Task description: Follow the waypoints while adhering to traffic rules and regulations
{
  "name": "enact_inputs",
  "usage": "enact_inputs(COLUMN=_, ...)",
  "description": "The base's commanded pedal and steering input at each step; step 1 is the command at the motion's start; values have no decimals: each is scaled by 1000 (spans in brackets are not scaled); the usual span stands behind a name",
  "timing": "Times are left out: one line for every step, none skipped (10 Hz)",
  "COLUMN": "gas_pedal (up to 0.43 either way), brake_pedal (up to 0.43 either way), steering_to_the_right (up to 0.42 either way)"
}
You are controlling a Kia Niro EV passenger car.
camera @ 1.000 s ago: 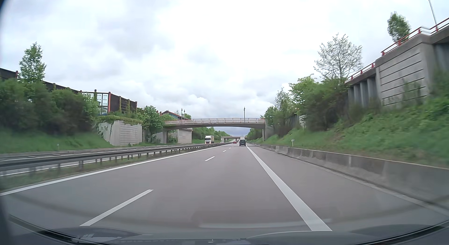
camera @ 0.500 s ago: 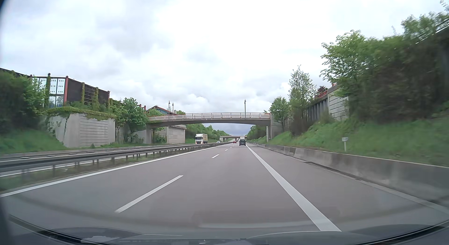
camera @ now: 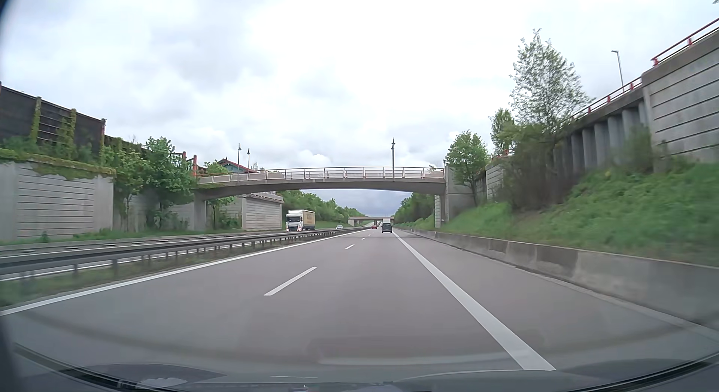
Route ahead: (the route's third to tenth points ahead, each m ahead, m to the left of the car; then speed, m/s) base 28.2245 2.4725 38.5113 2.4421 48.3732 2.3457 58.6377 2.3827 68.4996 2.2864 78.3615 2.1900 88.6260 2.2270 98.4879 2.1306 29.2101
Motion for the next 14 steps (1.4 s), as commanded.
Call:
enact_inputs(gas_pedal=240, brake_pedal=12, steering_to_the_right=2)
enact_inputs(gas_pedal=248, brake_pedal=12, steering_to_the_right=0)
enact_inputs(gas_pedal=260, brake_pedal=12, steering_to_the_right=0)
enact_inputs(gas_pedal=260, brake_pedal=12, steering_to_the_right=0)
enact_inputs(gas_pedal=268, brake_pedal=12, steering_to_the_right=1)
enact_inputs(gas_pedal=268, brake_pedal=12, steering_to_the_right=0)
enact_inputs(gas_pedal=280, brake_pedal=12, steering_to_the_right=0)
enact_inputs(gas_pedal=280, brake_pedal=12, steering_to_the_right=0)
enact_inputs(gas_pedal=280, brake_pedal=12, steering_to_the_right=0)
enact_inputs(gas_pedal=280, brake_pedal=12, steering_to_the_right=0)
enact_inputs(gas_pedal=280, brake_pedal=12, steering_to_the_right=1)
enact_inputs(gas_pedal=280, brake_pedal=12, steering_to_the_right=0)
enact_inputs(gas_pedal=280, brake_pedal=12, steering_to_the_right=1)
enact_inputs(gas_pedal=280, brake_pedal=12, steering_to_the_right=0)
